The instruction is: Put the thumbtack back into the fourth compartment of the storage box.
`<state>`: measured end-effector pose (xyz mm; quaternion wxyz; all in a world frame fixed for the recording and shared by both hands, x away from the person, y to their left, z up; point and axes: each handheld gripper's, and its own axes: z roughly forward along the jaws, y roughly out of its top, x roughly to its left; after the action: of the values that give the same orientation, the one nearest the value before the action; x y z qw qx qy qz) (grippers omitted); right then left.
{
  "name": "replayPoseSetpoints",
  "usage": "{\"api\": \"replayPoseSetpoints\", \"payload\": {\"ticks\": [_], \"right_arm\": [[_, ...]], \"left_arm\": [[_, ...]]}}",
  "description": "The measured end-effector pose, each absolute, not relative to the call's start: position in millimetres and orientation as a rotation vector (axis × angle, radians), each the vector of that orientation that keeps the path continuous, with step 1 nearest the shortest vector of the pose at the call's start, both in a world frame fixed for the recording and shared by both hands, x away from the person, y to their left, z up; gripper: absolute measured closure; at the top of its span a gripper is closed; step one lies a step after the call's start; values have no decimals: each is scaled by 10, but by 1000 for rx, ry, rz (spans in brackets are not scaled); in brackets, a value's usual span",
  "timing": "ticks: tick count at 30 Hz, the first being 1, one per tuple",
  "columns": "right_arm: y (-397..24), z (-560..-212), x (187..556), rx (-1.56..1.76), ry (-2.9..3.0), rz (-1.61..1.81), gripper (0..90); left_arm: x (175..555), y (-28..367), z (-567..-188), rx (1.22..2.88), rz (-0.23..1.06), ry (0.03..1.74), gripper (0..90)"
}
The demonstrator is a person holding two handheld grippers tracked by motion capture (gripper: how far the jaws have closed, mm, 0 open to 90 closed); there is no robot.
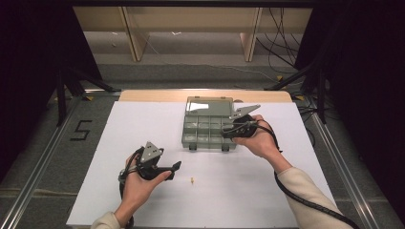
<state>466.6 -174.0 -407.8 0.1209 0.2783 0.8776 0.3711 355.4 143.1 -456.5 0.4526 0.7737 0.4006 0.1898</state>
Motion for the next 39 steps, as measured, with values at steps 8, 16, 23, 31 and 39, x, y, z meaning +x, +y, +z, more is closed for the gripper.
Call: {"api": "replayPoseSetpoints", "payload": {"ticks": [8, 16, 23, 31, 39], "right_arm": [[-1778, -4122, 4810, 864, 2507, 1087, 832], [-1886, -4144, 4974, 958, 2430, 1058, 832], [-1877, -4204, 5047, 995, 2373, 1061, 832], [-1870, -4178, 5077, 1027, 2367, 1046, 832], [-1862, -4194, 5117, 999, 2329, 1049, 832]], "left_arm": [[3553, 1437, -4560, 1919, 476, 987, 188], [3556, 1434, -4565, 1917, 474, 989, 188], [3557, 1438, -4568, 1913, 473, 991, 188], [3558, 1440, -4568, 1910, 468, 992, 188], [3557, 1437, -4570, 1913, 473, 993, 188]]}}
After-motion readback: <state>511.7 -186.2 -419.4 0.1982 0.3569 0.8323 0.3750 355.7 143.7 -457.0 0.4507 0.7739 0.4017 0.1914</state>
